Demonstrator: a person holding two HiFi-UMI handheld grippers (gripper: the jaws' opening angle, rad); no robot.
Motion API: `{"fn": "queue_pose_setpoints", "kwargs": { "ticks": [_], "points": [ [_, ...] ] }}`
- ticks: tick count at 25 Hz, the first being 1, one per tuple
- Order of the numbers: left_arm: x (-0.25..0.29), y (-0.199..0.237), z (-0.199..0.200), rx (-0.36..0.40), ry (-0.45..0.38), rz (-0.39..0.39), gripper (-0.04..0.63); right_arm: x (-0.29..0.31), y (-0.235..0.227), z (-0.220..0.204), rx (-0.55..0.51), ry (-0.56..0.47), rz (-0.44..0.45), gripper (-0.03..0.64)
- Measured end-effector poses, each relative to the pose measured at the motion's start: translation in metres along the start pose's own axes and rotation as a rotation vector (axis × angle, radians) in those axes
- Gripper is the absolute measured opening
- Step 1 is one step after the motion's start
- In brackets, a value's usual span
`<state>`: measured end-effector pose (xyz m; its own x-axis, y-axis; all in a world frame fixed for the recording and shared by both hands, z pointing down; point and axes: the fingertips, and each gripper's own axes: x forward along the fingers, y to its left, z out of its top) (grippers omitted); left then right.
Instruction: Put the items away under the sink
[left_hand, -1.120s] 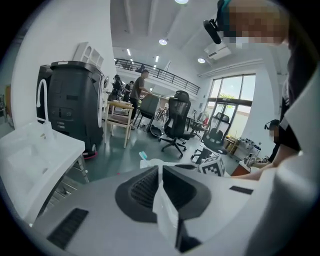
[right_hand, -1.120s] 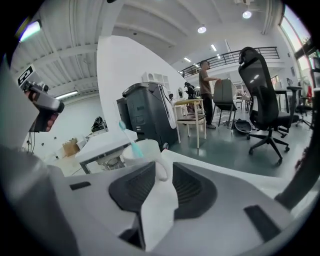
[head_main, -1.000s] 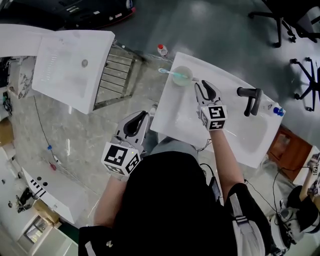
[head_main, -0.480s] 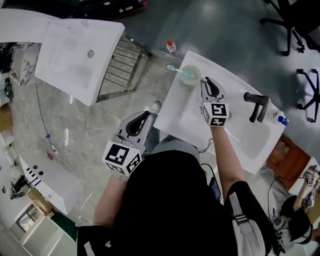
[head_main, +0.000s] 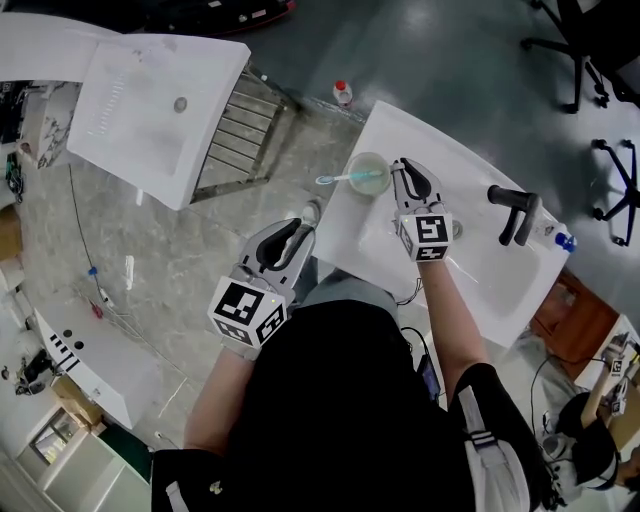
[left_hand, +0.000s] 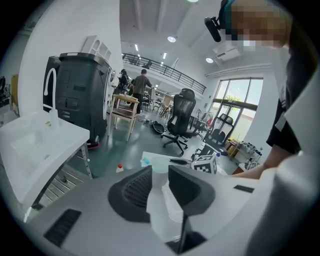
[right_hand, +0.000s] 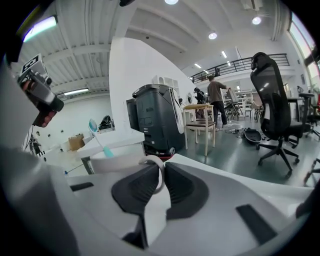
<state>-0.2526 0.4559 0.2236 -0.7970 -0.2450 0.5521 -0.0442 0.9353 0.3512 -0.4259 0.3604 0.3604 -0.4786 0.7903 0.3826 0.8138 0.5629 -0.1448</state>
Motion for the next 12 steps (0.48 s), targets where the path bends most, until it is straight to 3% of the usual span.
{"fn": "queue_pose_setpoints", "kwargs": {
  "ticks": [6, 12],
  "points": [
    [0.007, -0.003, -0.002, 0.0, 0.02, -0.054, 0.138, -0.018, 0.018, 0.018, 0.014, -0.032, 0.003, 0.054],
    [0.014, -0.002, 0.011, 0.009, 0.01, -0.142, 0.15, -0.043, 0.029, 0.046, 0.043, -0.057, -0.053, 0.054]
  ]
}}
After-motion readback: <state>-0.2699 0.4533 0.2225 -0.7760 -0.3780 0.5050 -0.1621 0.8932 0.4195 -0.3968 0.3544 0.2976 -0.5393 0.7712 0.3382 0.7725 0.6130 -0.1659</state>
